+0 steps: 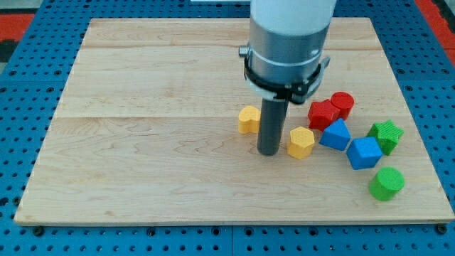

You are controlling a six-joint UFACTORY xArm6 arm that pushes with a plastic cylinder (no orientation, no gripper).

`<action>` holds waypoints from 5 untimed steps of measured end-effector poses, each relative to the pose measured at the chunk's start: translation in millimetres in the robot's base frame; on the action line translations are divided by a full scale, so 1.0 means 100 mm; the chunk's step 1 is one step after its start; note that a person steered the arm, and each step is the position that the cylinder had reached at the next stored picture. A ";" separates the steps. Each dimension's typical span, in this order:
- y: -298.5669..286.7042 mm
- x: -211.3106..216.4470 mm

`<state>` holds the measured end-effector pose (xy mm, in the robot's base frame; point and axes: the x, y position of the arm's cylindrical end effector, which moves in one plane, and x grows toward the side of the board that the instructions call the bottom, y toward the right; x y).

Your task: Move the yellow heart towards the center of the board

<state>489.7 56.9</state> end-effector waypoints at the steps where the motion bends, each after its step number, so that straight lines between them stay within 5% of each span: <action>1: -0.41 -0.29; 2: -0.82 -0.71; 5: -0.10 -1.18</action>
<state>371.6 46.5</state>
